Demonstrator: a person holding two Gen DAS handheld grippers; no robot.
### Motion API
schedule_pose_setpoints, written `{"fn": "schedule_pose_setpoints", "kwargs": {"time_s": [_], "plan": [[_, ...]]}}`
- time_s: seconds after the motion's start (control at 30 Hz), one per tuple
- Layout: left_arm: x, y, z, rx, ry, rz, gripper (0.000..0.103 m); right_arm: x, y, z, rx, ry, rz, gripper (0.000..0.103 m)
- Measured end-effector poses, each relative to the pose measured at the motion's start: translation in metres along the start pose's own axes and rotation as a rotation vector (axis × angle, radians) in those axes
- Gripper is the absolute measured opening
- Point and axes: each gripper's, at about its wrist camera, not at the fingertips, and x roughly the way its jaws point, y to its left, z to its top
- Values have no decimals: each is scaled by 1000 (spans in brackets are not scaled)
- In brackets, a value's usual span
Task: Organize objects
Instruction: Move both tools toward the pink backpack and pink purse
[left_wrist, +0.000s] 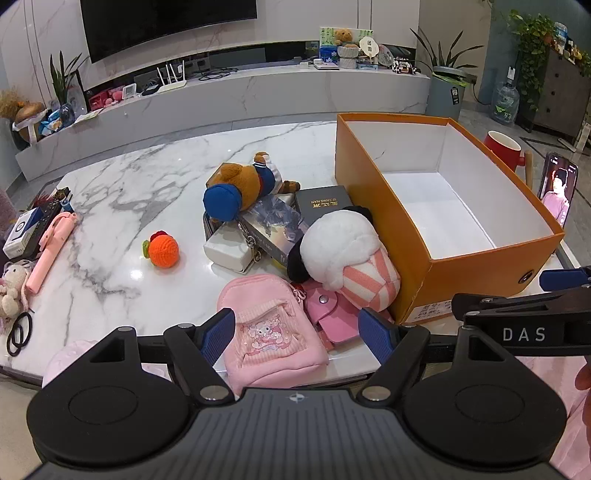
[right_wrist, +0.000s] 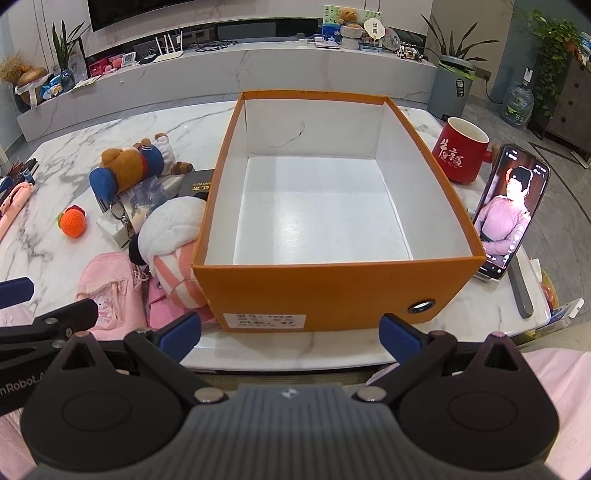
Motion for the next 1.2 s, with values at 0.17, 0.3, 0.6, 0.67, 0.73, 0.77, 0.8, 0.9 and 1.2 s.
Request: {"fn": "schedule_pose_setpoints", "kwargs": {"time_s": [0.17, 0.3, 0.6, 0.67, 0.73, 0.77, 0.8, 0.9, 1.2], "plan": [[1, 4, 0, -9, 6, 1, 90, 2, 4, 0, -8, 4, 2, 102], [2, 8, -1, -12, 12, 0, 90, 3, 7, 1, -14, 7, 3, 102], [7, 13, 0, -17, 28, 2, 89, 9, 11, 2, -2, 26, 18, 102], [9, 16, 1, -14, 35, -3, 88, 12, 12, 3, 9, 33, 27, 102], [11, 20, 2, -12, 47, -16, 86, 15, 13, 4, 25, 46, 40, 102], [13, 23, 3, -9, 59, -27, 82, 17, 13, 3, 34, 51, 49, 102], [16, 25, 4, -3, 69, -36, 79, 18, 14, 3, 43, 56, 61, 102], [25, 33, 9, 26, 105, -76, 67, 22, 16, 4, 72, 74, 101, 100], [47, 62, 33, 8, 250, -170, 62, -10, 51, 32, -154, 72, 249, 65]]}}
